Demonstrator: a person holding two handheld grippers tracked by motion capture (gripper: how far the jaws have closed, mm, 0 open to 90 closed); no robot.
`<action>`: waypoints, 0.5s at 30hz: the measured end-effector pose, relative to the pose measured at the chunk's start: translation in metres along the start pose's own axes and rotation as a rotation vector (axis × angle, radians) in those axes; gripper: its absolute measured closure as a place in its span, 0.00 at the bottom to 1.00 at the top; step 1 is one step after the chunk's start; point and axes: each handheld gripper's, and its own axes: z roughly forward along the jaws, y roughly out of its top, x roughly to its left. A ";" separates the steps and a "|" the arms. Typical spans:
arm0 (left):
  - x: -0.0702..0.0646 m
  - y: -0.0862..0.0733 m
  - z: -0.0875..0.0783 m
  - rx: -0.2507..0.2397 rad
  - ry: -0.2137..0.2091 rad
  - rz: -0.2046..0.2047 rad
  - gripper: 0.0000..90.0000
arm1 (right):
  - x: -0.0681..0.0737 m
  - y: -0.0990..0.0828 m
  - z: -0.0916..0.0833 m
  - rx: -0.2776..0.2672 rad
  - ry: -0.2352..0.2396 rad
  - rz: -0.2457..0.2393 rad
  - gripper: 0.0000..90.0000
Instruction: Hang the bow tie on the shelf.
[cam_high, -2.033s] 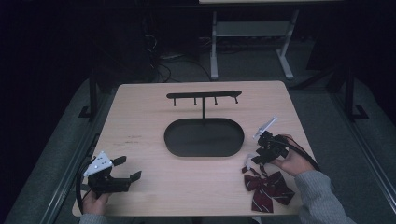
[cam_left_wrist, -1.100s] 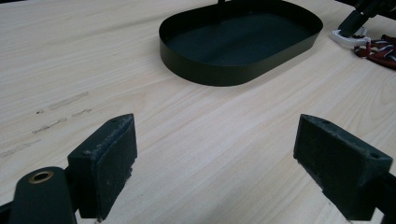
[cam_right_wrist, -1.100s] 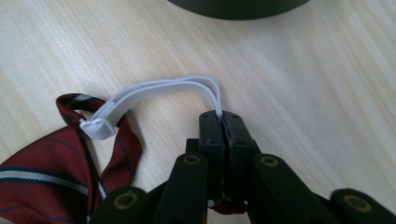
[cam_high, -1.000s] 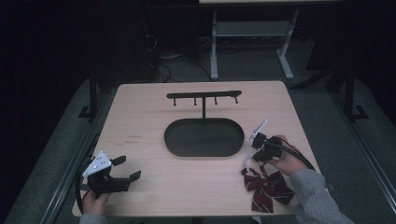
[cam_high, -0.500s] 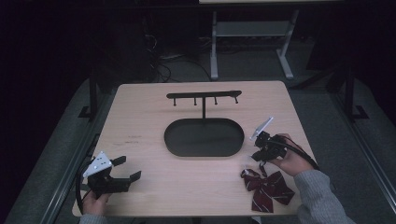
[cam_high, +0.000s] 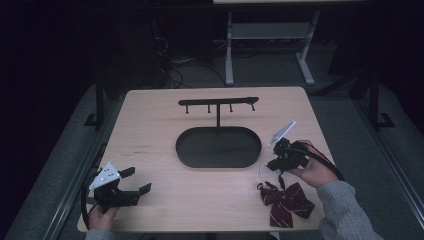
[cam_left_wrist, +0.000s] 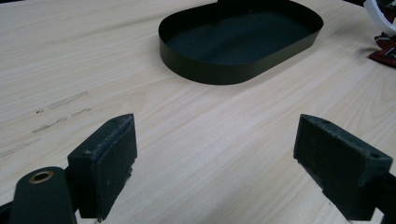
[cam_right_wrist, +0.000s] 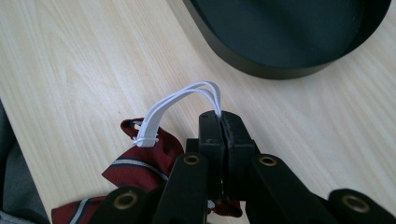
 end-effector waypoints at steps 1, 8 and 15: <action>0.000 0.000 0.000 0.000 0.001 -0.002 0.15 | 0.000 0.001 -0.002 -0.002 -0.001 -0.002 0.97; 0.000 0.000 -0.001 -0.002 0.001 -0.003 0.15 | 0.005 0.008 -0.015 -0.029 0.001 -0.018 0.97; 0.000 0.000 0.000 0.000 0.003 -0.006 0.15 | 0.008 0.015 -0.025 -0.047 0.004 -0.040 0.97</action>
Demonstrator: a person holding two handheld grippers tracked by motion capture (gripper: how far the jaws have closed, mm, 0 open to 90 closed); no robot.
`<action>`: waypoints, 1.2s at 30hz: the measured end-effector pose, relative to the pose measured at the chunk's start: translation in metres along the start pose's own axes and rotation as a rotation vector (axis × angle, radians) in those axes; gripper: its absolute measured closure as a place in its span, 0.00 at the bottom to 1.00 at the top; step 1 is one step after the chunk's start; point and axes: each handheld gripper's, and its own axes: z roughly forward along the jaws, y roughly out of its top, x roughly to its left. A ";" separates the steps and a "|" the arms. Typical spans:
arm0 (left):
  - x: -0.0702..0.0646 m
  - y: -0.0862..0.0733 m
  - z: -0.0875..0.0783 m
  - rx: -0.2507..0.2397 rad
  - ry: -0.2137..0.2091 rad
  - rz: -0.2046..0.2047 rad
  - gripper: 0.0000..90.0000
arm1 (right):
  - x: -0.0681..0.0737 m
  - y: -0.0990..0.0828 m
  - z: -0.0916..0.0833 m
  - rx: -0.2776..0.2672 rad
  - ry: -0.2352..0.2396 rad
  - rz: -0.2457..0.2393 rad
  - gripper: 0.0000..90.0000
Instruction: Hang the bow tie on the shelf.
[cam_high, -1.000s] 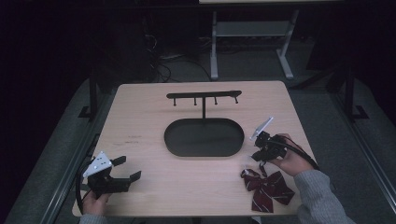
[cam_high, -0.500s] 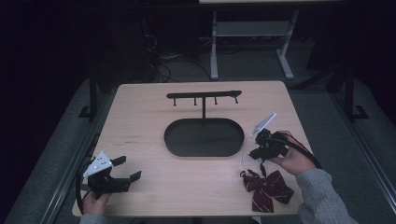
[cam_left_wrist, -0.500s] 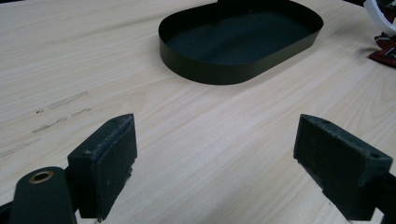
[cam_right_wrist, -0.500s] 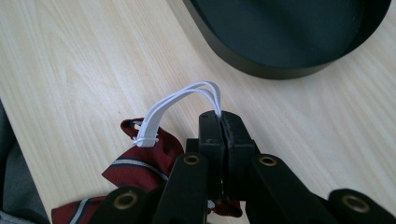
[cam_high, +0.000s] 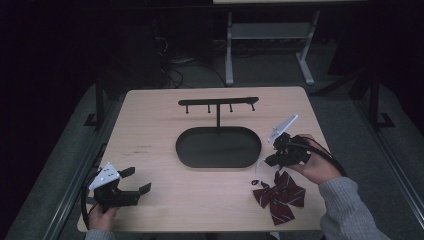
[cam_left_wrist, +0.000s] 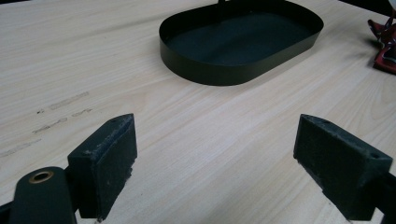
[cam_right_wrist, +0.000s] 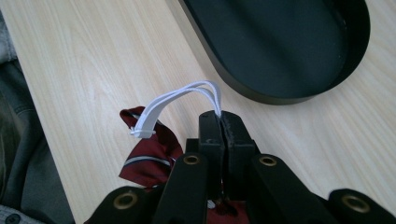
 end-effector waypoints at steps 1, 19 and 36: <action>0.000 0.000 0.000 0.000 0.000 0.000 0.15 | 0.000 0.001 -0.001 -0.001 0.001 -0.003 0.97; 0.001 0.001 0.001 -0.006 -0.001 0.003 0.15 | 0.003 0.024 -0.018 -0.018 0.008 -0.039 0.97; 0.003 0.001 0.000 -0.014 -0.003 -0.001 0.15 | 0.004 0.060 -0.031 -0.028 -0.001 -0.107 0.97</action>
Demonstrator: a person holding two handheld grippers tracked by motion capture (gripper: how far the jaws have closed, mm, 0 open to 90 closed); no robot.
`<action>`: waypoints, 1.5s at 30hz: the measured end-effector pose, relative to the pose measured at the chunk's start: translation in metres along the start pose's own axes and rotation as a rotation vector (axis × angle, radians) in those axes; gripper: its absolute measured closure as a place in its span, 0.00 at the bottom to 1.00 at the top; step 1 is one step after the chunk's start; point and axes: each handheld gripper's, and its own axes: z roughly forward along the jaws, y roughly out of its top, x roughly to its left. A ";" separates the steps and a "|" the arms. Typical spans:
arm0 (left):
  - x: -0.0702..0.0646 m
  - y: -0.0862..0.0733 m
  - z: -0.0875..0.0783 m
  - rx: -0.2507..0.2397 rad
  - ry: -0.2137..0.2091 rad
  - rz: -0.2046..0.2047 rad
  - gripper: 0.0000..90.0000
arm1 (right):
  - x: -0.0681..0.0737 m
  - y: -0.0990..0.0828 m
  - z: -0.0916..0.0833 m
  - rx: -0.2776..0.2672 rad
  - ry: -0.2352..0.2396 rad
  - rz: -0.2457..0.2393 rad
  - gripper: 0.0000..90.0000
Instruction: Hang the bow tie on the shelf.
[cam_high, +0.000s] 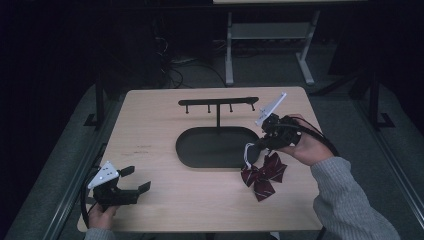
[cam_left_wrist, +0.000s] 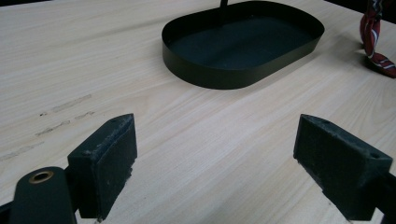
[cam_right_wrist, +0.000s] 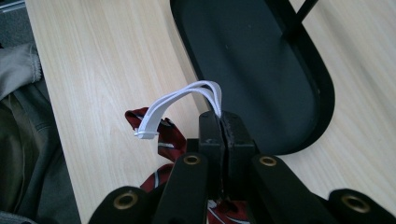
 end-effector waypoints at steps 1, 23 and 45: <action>0.000 0.000 0.000 0.000 0.000 0.000 0.15 | 0.000 0.002 -0.001 -0.003 0.001 0.001 0.97; 0.001 0.000 -0.001 -0.005 -0.001 0.001 0.15 | -0.012 0.041 -0.005 0.000 -0.003 -0.038 0.97; 0.001 0.001 -0.002 -0.011 -0.003 0.000 0.15 | -0.023 0.070 -0.009 -0.001 -0.005 -0.046 0.97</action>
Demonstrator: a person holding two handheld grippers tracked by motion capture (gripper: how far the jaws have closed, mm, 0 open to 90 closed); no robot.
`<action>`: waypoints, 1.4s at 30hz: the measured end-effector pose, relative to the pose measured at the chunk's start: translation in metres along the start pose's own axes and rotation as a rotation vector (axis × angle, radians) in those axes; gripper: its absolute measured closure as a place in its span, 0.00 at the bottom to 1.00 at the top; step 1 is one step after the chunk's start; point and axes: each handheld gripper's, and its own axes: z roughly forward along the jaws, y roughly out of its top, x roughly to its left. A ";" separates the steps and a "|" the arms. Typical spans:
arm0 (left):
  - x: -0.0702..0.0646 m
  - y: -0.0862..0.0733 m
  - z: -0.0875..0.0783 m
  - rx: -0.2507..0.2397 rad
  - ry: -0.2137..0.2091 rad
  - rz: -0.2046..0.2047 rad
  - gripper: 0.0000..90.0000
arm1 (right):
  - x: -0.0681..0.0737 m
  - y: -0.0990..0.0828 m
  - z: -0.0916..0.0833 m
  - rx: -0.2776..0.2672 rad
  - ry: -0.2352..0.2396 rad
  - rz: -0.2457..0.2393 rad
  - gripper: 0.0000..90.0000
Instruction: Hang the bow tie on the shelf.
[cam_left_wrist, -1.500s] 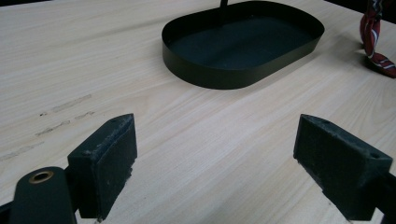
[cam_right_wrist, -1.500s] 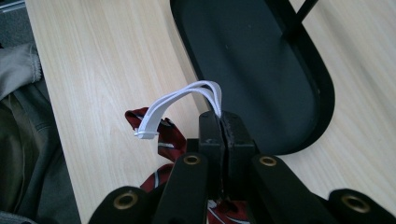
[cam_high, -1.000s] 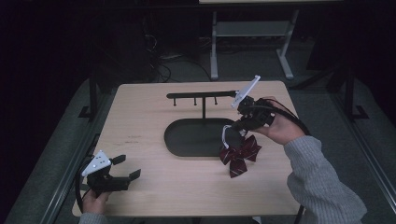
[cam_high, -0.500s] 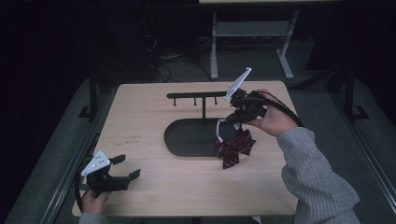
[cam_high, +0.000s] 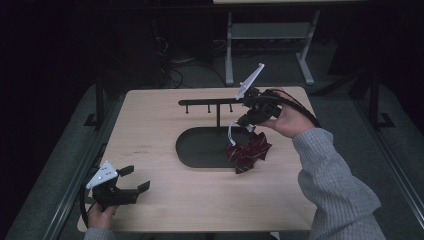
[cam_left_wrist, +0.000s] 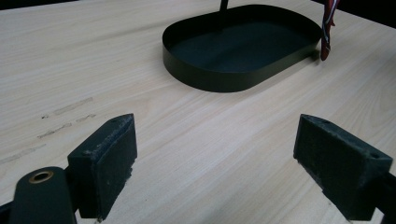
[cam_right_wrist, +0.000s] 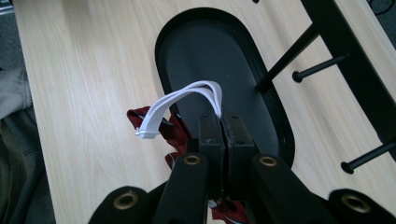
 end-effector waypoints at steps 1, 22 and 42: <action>0.000 0.000 0.000 -0.002 0.000 -0.004 0.15 | 0.000 0.001 0.000 0.000 0.000 0.002 0.97; -0.001 0.000 0.000 -0.002 0.001 -0.001 0.15 | -0.011 0.017 -0.004 0.013 -0.010 0.001 0.97; 0.000 0.000 0.000 0.001 0.001 0.002 0.15 | -0.022 0.030 -0.003 0.024 -0.011 0.013 0.97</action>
